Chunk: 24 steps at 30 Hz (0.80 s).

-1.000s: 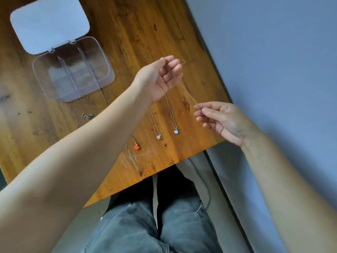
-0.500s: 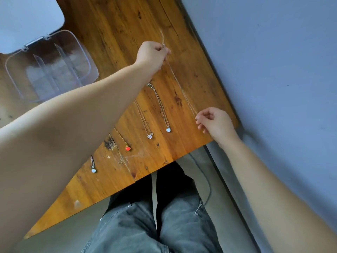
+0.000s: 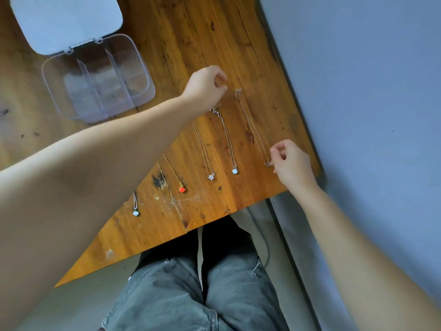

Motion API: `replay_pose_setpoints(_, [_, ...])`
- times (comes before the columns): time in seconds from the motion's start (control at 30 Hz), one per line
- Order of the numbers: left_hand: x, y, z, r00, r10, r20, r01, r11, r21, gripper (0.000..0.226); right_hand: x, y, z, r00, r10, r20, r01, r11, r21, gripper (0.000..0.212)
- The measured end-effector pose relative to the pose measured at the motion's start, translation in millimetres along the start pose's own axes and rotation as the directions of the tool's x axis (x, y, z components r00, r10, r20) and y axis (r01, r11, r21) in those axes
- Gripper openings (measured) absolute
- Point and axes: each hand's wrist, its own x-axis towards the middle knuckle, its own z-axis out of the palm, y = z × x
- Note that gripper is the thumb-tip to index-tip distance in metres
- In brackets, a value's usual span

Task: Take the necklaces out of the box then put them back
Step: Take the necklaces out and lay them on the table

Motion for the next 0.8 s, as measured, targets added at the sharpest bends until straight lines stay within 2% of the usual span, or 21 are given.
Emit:
replay_pose_setpoints(0.13, [-49,-38,-37,0.992,-0.079,-0.100,0.075,0.996,-0.044,0.015,4,-47,5,0.989,-0.133,0.071,0.134,0.991,-0.012,0.012])
replay_pose_setpoints(0.23, [-96,-75,-58,0.966,-0.189,-0.176,0.170,0.978,-0.118,0.012,4,-95,34,0.949,-0.257,0.184,0.267,0.963,-0.030,0.015])
replay_pose_setpoints(0.33, [-148,-115,-66,0.904,-0.332,-0.268,0.303,0.942,-0.146,0.011,0,-141,75,0.863,-0.354,0.360,0.404,0.912,-0.069,0.017])
replay_pose_setpoints(0.43, [-197,-145,-59,0.831,-0.451,-0.326,0.422,0.893,-0.157,0.009,-3,-176,117,0.755,-0.457,0.470,0.585,0.793,-0.168,0.023])
replay_pose_setpoints(0.5, [-221,-154,-46,0.814,-0.485,-0.319,0.463,0.874,-0.147,0.007,-5,-191,144,0.701,-0.488,0.520,0.661,0.718,-0.217,0.025])
replay_pose_setpoints(0.57, [-239,-154,-26,0.832,-0.463,-0.306,0.475,0.879,-0.038,0.015,-7,-201,166,0.694,-0.492,0.525,0.688,0.669,-0.282,0.029])
replay_pose_setpoints(0.67, [-254,-147,0,0.888,-0.376,-0.267,0.442,0.857,0.264,0.033,-6,-208,186,0.750,-0.480,0.455,0.648,0.668,-0.365,0.035])
replay_pose_setpoints(0.8, [-265,-157,10,0.896,-0.337,-0.290,0.425,0.842,0.333,0.027,-6,-211,202,0.721,-0.538,0.436,0.693,0.545,-0.472,0.028])
